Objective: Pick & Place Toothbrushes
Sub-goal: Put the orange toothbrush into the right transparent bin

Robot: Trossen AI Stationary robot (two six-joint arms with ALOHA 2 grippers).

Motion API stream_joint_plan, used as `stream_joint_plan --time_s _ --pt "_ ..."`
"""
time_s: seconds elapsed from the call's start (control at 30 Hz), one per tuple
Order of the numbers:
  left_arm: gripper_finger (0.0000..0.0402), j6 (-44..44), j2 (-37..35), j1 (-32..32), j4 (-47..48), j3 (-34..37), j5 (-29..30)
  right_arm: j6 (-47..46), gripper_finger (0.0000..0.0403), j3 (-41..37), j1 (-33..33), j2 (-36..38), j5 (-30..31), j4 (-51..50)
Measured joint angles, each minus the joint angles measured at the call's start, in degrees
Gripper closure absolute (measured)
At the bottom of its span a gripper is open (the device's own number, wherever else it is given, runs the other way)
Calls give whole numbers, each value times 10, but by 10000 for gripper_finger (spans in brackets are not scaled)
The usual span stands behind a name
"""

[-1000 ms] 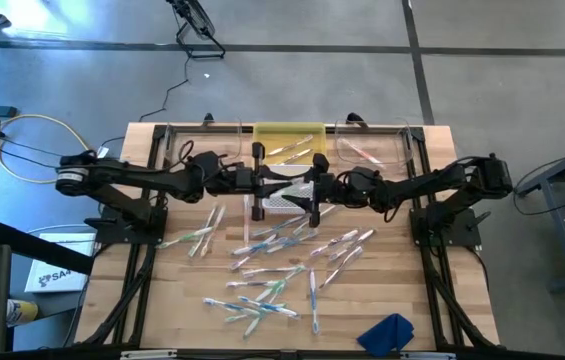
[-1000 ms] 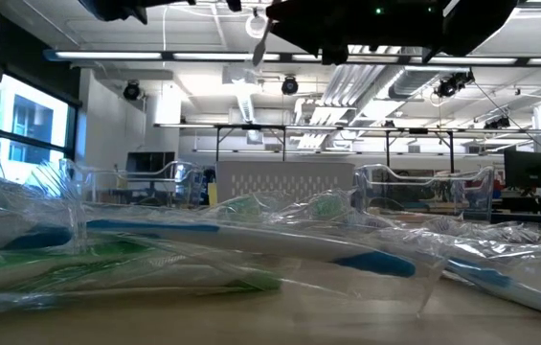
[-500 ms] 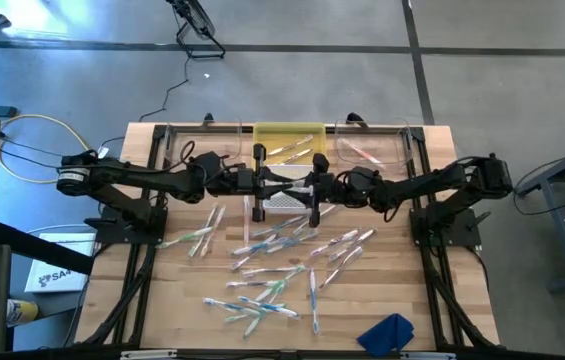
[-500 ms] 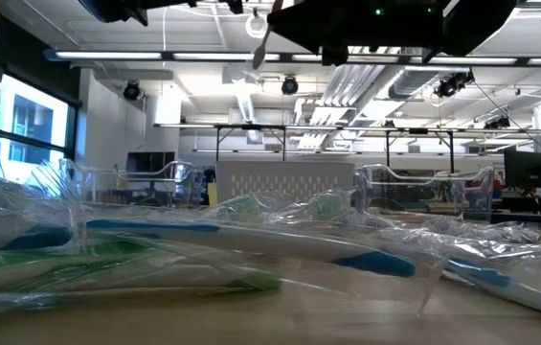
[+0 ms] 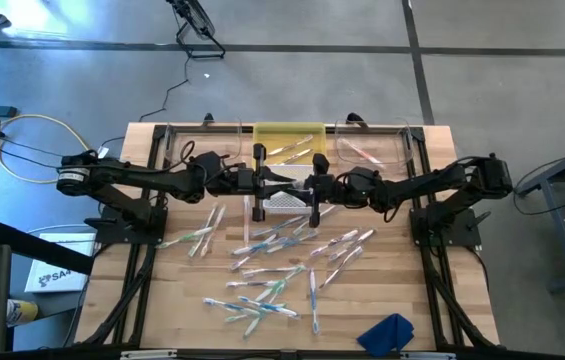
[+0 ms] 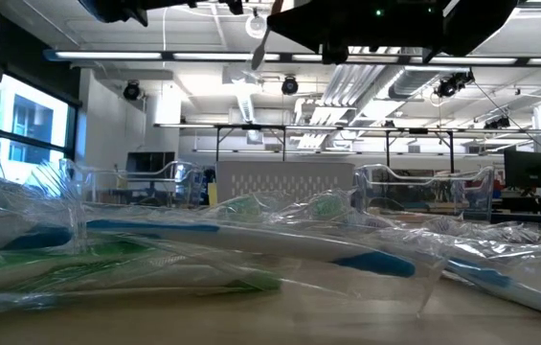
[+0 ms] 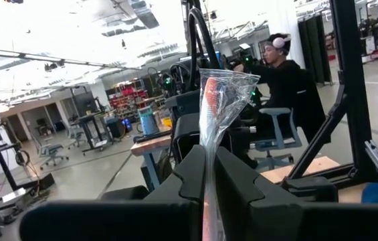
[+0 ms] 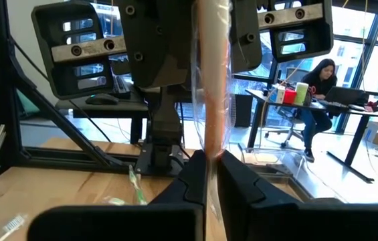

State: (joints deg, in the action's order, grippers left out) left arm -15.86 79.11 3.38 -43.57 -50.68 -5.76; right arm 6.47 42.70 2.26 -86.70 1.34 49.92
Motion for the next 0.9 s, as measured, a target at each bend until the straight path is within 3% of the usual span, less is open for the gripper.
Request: stream_joint_plan --time_s 0.27,0.67,0.9 --pt "374 24 0 0 0 0 0 -2 395 0 0 0 -1 0" --pt "264 -23 0 0 17 0 -1 -2 395 0 0 0 0 -1" --pt "241 -38 -38 0 45 0 -2 -2 395 0 0 18 18 -42"
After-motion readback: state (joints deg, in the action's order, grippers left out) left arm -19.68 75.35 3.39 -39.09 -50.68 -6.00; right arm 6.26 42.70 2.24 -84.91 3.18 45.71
